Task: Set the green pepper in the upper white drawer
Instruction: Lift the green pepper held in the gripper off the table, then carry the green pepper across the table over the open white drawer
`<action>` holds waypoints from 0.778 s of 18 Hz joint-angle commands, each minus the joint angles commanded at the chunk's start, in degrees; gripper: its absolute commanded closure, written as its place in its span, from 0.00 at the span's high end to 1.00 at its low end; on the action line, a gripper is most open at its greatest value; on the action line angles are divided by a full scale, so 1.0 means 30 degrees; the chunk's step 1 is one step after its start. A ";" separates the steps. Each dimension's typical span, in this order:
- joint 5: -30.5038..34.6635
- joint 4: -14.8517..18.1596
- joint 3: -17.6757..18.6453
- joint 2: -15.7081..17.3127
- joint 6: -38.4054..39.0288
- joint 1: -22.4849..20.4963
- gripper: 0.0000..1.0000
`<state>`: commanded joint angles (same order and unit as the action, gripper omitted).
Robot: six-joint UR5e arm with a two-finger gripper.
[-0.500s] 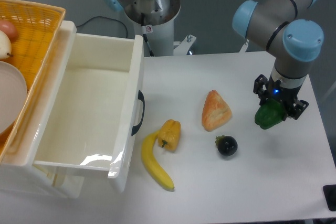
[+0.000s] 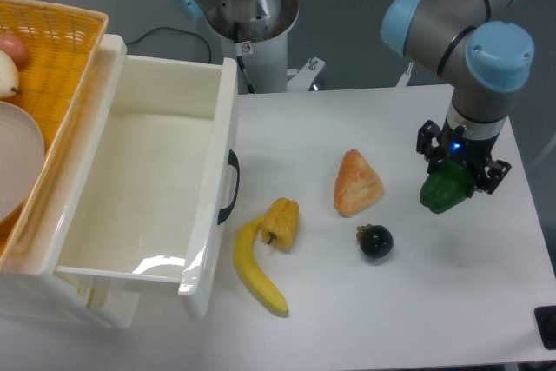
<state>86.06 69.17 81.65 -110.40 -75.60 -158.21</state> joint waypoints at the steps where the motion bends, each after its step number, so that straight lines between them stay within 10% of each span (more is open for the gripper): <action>1: -0.0323 0.0320 0.0059 0.0322 0.0325 0.0088 0.50; 14: -0.3164 0.1964 0.1082 0.3573 0.5597 0.2166 0.50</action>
<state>76.56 75.06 84.90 -99.68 -58.81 -151.71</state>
